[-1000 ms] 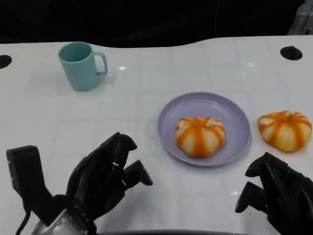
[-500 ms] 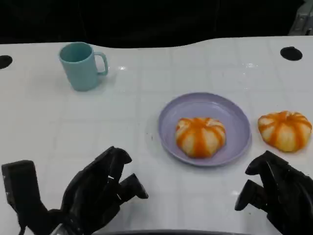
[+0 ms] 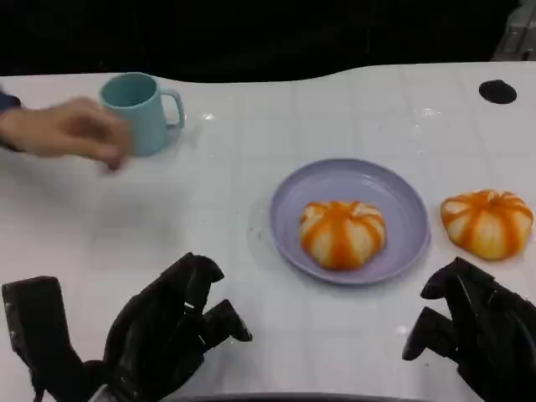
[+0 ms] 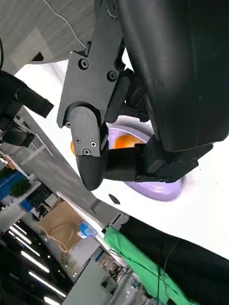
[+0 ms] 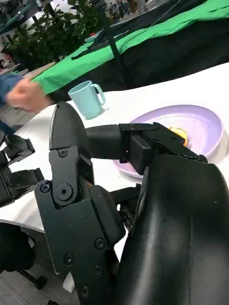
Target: Grasp the bread from the table and place it into the plate.
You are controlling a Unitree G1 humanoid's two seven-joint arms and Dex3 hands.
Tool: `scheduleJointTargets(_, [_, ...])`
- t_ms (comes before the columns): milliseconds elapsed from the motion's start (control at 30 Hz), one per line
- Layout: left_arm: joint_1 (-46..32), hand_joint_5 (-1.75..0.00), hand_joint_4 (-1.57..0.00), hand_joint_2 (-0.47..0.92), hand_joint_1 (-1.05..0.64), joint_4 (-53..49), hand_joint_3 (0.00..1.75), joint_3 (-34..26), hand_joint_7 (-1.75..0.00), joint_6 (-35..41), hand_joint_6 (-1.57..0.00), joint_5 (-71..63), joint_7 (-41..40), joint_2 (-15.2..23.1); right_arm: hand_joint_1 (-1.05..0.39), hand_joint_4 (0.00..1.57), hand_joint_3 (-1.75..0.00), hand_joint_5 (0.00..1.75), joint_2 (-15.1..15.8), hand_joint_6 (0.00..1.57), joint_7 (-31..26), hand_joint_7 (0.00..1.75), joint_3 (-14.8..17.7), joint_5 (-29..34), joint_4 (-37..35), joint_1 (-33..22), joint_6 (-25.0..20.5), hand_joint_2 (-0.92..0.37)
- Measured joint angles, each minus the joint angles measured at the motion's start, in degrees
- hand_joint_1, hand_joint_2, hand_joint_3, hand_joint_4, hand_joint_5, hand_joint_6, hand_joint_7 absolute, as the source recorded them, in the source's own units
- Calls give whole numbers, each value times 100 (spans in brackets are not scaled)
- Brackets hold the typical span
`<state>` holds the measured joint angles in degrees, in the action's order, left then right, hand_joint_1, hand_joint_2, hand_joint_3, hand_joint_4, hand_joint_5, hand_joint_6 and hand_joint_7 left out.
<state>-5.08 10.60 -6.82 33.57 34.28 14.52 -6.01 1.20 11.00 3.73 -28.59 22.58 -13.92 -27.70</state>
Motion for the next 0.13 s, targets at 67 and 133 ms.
scheduleJointTargets(67, [3, -175, -74, 92, -54, -6, 47, 27, -174, -13, -48, -7, 0, 13, -48, 67, -33, 175, 16, 54, 14, 159, 0, 10, -6, 1, 0, -92])
scheduleJointTargets(133, [12, -175, -75, 92, -54, -14, 46, 36, -174, -20, -49, -7, 1, 32, -48, 67, -33, 175, 39, 54, 30, 159, 0, 22, -8, 1, 1, -92])
